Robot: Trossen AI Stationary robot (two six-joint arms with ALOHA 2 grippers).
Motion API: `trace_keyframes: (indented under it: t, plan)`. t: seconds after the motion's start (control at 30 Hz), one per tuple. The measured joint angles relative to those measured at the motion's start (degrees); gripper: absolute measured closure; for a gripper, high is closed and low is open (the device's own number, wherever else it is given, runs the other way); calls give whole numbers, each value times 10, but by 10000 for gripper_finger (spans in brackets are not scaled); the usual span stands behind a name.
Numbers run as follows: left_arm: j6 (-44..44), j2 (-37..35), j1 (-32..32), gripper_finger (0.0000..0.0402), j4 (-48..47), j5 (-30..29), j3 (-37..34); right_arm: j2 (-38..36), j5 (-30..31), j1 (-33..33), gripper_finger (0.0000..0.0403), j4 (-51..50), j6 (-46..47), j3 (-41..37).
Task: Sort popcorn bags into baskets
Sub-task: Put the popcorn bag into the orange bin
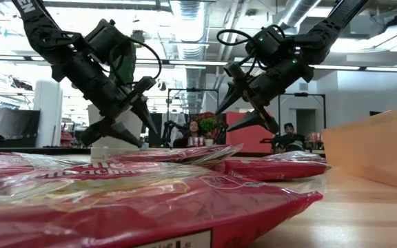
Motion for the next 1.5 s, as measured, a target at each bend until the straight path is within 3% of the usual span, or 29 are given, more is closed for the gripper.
trace_keyframes:
  t: [0.13,0.23,0.5,0.67,0.9,0.97,1.5]
  plan:
    - [-29,38,2,144,5,18,1,0,2,0,158,0,-1,0]
    - [-45,77,2,118,41,19,8,0,4,0,158,0,-3,0]
    - [-56,178,5,114,112,36,51,0,4,0,158,-2,-8,0]
    - [-53,206,4,177,111,32,75,0,4,0,158,-2,-13,0]
    - [-22,210,14,355,75,20,99,0,4,0,158,-4,-17,0]
    - [-20,211,16,388,75,12,100,0,4,0,158,-3,-23,0]
    - [19,128,19,401,98,-35,96,0,-35,-9,158,7,-20,0]
